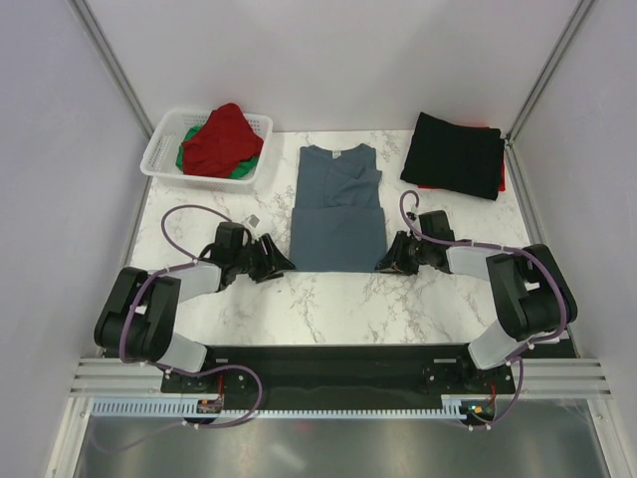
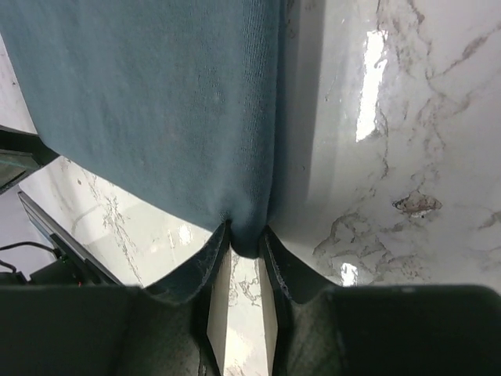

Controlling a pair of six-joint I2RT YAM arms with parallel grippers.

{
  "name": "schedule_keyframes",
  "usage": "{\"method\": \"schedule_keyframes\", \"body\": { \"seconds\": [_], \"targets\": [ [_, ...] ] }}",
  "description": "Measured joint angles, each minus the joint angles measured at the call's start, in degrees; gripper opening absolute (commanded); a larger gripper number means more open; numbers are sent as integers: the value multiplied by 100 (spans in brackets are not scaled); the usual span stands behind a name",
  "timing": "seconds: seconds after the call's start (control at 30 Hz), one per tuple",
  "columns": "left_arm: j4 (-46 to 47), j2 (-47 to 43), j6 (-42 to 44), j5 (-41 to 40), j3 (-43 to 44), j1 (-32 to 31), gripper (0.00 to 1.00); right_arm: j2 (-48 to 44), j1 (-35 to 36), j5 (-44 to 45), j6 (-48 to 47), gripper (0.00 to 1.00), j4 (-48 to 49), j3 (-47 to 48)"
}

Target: Fold and stack the t-shirts

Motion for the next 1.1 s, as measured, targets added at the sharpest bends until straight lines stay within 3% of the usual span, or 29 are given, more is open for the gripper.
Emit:
{"method": "schedule_keyframes", "body": {
  "seconds": [0.17, 0.33, 0.47, 0.77, 1.1],
  "targets": [
    [284, 175, -76, 28, -13, -4, 49, 101, 0, -118, 4, 21, 271, -50],
    [466, 354, -153, 39, -13, -35, 29, 129, 0, -155, 2, 11, 476, -129],
    [503, 459, -192, -7, -13, -79, 22, 129, 0, -177, 9, 1, 651, -214],
    [590, 627, -254, 26, 52, -94, 3, 55, -2, -195, 44, 0, 1108, -472],
    [470, 420, -269, -98, -17, -133, 2, -210, 0, -26, 66, 0, 964, -605]
  ]
}}
